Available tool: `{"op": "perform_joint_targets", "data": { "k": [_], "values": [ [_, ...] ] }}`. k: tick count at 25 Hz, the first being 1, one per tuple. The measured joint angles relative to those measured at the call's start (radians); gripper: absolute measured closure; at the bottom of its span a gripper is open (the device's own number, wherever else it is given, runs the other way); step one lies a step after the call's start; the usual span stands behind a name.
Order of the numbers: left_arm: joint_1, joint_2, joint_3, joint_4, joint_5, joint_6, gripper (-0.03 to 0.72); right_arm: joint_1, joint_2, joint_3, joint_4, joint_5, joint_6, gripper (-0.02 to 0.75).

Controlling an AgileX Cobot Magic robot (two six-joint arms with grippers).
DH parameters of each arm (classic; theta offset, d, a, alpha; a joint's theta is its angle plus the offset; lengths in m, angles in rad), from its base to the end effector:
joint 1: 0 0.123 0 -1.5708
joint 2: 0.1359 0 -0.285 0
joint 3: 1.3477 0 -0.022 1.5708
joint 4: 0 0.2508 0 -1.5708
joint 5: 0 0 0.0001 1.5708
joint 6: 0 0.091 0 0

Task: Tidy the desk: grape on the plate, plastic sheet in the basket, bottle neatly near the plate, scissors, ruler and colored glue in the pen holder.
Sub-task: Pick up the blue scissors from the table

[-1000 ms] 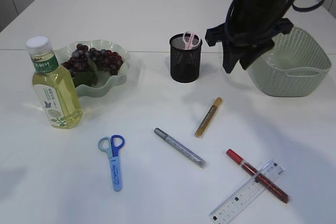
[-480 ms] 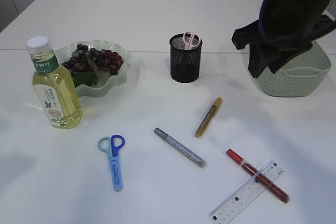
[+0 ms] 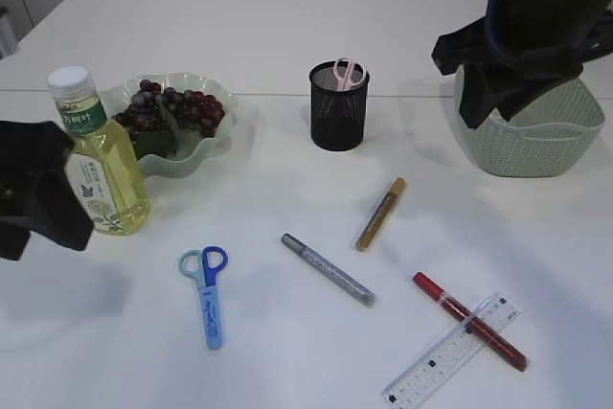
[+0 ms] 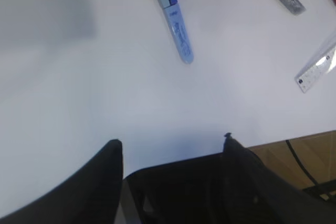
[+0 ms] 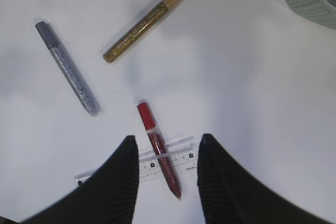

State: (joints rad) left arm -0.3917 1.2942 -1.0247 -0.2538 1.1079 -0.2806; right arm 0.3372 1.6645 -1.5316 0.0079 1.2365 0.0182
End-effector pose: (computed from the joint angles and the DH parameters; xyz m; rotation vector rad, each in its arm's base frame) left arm 0.2105 -0.1091 0.2964 0.0430 2.9203 -0.4726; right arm 0.3227 0.1139 0.3238 -0.4517 2.8218 0.0844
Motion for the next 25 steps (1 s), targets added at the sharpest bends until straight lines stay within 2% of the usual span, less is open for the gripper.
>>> {"op": "perform_joint_targets", "data": {
  "k": [3,6,13,16,19,25],
  "values": [
    [-0.072,0.073,-0.011,0.044,-0.088,-0.064,0.252,0.000,0.000,0.000,0.000,0.000,0.000,0.426],
    [-0.109,0.152,-0.027,0.071,-0.177,-0.109,0.253,0.000,0.000,0.000,0.000,0.000,0.000,0.426],
    [-0.149,0.377,-0.097,0.076,-0.262,-0.136,0.254,0.000,0.000,0.000,0.002,0.000,0.000,0.426],
    [-0.160,0.456,-0.136,0.076,-0.275,-0.155,0.279,0.000,0.000,0.001,0.002,0.000,0.000,0.426],
    [-0.161,0.506,-0.169,0.076,-0.293,-0.180,0.309,0.000,0.000,0.001,0.002,0.000,0.000,0.426],
    [-0.161,0.522,-0.174,0.076,-0.320,-0.209,0.319,0.000,0.000,0.001,0.002,0.000,0.000,0.426]
  ]
}}
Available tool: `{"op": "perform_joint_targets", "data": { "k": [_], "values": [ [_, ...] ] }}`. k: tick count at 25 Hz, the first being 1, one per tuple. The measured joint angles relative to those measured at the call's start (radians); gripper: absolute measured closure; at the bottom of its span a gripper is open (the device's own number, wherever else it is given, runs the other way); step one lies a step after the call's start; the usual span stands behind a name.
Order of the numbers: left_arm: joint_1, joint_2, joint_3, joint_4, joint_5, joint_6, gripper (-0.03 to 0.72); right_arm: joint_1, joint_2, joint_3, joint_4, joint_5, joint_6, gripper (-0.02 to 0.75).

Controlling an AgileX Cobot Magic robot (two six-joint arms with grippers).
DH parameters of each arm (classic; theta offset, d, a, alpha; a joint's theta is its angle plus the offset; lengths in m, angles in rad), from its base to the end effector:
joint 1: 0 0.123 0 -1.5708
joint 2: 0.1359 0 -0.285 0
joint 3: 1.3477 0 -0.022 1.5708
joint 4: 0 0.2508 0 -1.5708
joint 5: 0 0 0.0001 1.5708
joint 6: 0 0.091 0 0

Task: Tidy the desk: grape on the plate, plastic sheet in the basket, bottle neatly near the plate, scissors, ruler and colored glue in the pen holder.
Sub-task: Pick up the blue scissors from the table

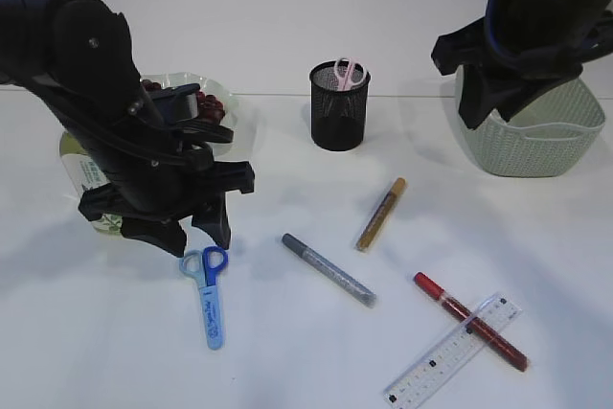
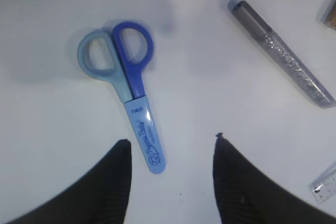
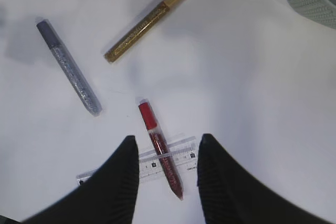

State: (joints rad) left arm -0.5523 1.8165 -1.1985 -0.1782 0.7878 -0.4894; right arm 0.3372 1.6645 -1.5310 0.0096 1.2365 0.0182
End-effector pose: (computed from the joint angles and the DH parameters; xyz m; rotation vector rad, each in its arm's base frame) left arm 0.2977 -0.1969 0.1922 -0.0698 2.9704 -0.3707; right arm 0.3226 0.1140 0.3236 -0.4514 2.8227 0.0867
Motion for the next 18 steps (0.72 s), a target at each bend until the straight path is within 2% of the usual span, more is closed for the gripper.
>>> {"op": "perform_joint_targets", "data": {
  "k": [5,13,18],
  "values": [
    [0.000,0.001,0.000,-0.010,0.013,-0.007,0.324,0.000,0.000,0.000,0.000,0.000,0.000,0.426],
    [0.000,0.060,-0.004,-0.017,0.043,-0.122,0.324,0.000,0.000,0.000,0.000,0.000,0.002,0.426],
    [0.000,0.076,-0.004,0.043,0.047,-0.159,0.324,0.000,0.000,0.000,0.000,0.000,0.002,0.426]
  ]
}}
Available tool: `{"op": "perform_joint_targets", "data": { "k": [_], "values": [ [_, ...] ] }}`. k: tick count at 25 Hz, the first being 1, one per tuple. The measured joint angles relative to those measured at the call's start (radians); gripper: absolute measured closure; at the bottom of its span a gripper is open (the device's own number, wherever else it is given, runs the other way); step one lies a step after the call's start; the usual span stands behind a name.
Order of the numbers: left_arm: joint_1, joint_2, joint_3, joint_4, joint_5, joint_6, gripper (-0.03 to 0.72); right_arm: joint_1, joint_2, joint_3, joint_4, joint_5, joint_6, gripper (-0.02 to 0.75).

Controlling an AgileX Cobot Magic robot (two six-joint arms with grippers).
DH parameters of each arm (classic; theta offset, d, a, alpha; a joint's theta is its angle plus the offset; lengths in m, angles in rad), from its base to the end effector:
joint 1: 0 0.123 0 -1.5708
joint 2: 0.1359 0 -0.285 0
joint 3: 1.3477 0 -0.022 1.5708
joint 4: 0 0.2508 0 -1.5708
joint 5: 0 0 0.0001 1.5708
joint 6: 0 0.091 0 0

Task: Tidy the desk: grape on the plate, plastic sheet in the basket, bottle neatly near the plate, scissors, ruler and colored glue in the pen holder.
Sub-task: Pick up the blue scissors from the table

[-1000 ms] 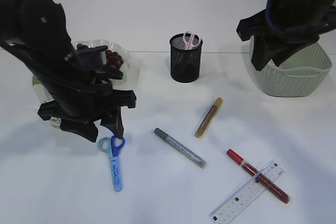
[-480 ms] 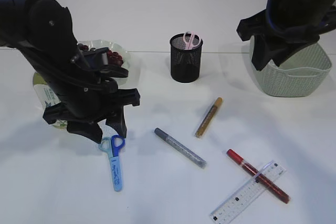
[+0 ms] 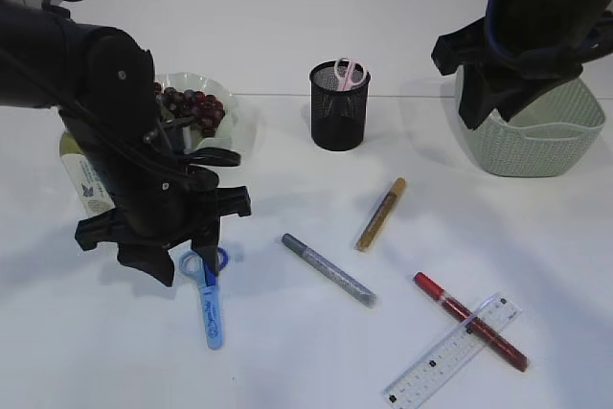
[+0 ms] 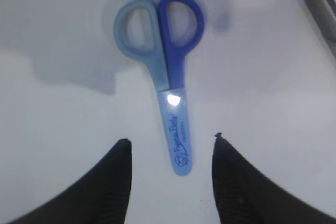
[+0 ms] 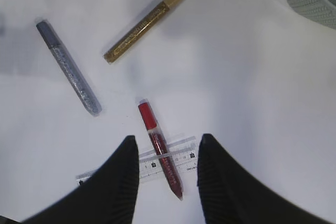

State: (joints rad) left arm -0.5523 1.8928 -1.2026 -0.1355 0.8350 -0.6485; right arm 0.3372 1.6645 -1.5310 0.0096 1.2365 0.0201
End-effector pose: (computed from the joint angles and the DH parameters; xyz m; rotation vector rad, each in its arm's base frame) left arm 0.2994 -0.1952 0.1648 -0.2779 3.0696 -0.2512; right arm 0.3226 0.1140 0.3236 -0.4487 2.8231 0.0870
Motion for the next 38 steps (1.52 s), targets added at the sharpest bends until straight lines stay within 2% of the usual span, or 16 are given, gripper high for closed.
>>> {"op": "perform_joint_targets", "data": {
  "k": [9,14,17,26,38],
  "values": [
    [0.000,0.002,0.000,0.054,0.006,-0.039,0.321,0.000,0.000,0.000,0.004,0.000,0.000,0.426],
    [-0.002,0.031,0.000,0.055,-0.015,-0.039,0.261,0.000,0.000,0.000,0.007,0.000,0.000,0.426],
    [-0.004,0.053,0.000,0.055,-0.024,-0.039,0.252,0.000,0.000,0.000,0.007,0.000,0.000,0.426],
    [-0.035,0.100,-0.016,0.054,-0.086,-0.040,0.249,0.000,0.000,0.000,0.008,0.000,0.000,0.427],
    [-0.035,0.164,-0.037,0.055,-0.084,-0.047,0.249,0.000,0.000,0.000,0.008,0.000,-0.002,0.427]
  ]
}}
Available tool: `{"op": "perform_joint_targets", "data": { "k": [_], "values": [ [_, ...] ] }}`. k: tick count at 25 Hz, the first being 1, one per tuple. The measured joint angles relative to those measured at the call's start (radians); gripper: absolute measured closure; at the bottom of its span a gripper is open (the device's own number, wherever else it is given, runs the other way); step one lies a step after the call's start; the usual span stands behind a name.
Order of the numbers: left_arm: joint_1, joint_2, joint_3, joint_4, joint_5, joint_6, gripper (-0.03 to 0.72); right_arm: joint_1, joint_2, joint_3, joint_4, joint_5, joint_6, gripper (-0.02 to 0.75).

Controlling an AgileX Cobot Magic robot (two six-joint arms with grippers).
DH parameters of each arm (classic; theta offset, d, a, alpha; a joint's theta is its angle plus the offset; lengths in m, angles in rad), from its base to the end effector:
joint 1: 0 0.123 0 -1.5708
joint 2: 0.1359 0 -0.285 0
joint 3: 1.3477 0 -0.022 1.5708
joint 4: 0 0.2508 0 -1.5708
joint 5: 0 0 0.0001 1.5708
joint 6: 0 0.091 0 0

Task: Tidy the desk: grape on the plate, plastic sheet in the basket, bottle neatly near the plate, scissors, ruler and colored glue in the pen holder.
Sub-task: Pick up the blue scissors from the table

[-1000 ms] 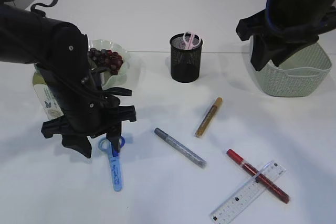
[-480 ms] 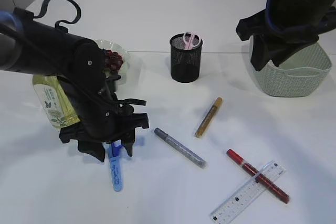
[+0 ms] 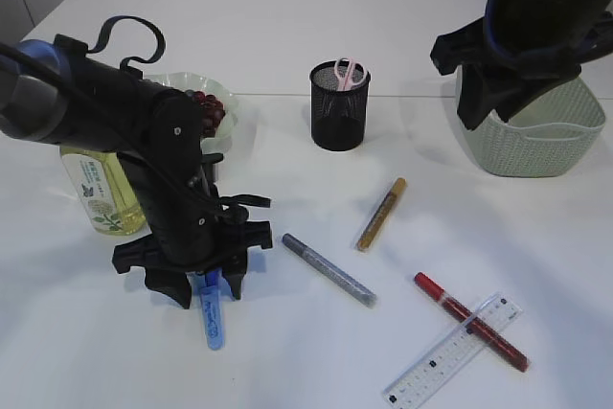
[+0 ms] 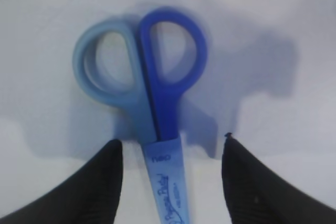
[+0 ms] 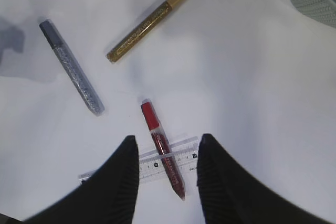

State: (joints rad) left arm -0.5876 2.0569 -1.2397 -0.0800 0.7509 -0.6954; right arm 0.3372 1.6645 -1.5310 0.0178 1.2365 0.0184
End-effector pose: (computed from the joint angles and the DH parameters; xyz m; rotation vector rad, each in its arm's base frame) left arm 0.3100 -0.2125 0.1133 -0.2537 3.0896 -0.1545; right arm 0.3224 0.1146 0.3236 -0.4491 2.8241 0.0982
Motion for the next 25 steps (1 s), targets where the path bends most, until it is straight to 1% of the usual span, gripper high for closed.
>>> {"op": "perform_joint_targets", "data": {
  "k": [21,25],
  "values": [
    [0.000,0.011,-0.006,0.008,-0.018,-0.007,0.254,0.000,0.000,0.000,0.000,0.000,-0.010,0.427],
    [0.000,0.011,-0.006,0.008,-0.018,-0.007,0.296,0.000,0.000,0.000,0.000,0.000,-0.010,0.427]
  ]
}}
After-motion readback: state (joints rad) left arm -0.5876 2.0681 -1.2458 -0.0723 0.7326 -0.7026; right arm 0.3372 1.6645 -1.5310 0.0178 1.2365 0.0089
